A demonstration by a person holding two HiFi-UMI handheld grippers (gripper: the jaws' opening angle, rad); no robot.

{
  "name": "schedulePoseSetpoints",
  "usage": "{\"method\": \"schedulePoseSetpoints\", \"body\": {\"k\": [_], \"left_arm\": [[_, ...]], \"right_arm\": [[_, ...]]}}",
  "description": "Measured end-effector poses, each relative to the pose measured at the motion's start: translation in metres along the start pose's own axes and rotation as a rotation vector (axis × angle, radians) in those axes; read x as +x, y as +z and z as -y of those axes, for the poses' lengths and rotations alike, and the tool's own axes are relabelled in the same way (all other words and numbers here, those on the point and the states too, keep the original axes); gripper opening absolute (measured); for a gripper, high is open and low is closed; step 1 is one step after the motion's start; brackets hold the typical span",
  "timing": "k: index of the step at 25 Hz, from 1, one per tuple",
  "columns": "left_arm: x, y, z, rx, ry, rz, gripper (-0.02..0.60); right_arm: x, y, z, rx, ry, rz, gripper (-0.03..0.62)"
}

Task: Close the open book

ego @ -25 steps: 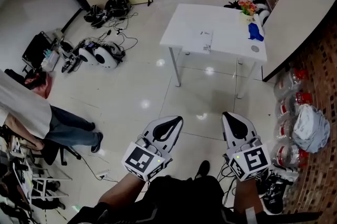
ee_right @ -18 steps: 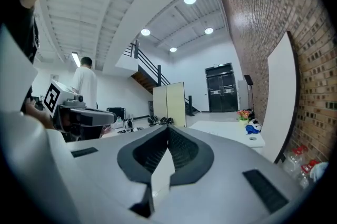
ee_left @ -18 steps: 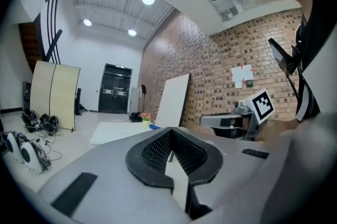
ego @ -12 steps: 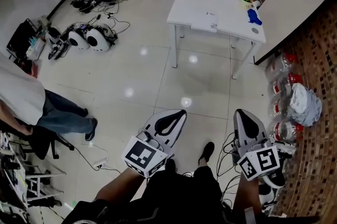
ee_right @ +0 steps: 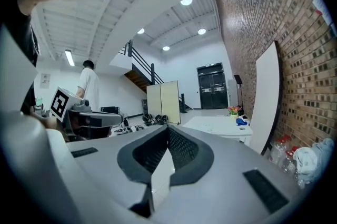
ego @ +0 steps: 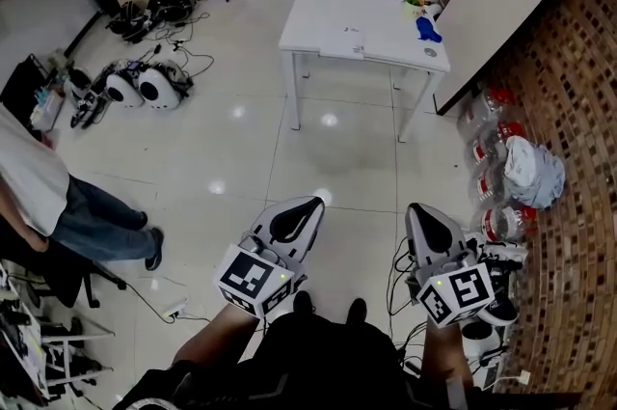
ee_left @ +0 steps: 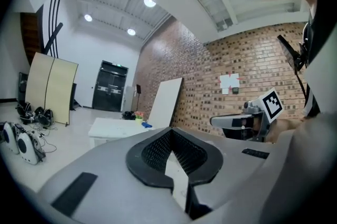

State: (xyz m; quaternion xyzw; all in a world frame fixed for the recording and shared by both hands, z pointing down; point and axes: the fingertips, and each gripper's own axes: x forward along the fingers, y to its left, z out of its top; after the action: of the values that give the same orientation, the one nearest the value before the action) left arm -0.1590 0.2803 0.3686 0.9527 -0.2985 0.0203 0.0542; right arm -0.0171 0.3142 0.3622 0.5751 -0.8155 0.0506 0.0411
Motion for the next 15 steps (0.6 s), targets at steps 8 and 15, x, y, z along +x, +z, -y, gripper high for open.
{"method": "schedulePoseSetpoints", "body": {"k": [8, 15], "left_arm": [[0.014, 0.010, 0.040, 0.021, 0.022, 0.011, -0.003], [0.015, 0.018, 0.049, 0.038, 0.048, 0.015, -0.003]], "right_arm": [[-0.033, 0.005, 0.026, -0.008, 0.018, 0.032, 0.000], [-0.040, 0.010, 0.031, -0.009, 0.042, 0.041, 0.000]]}}
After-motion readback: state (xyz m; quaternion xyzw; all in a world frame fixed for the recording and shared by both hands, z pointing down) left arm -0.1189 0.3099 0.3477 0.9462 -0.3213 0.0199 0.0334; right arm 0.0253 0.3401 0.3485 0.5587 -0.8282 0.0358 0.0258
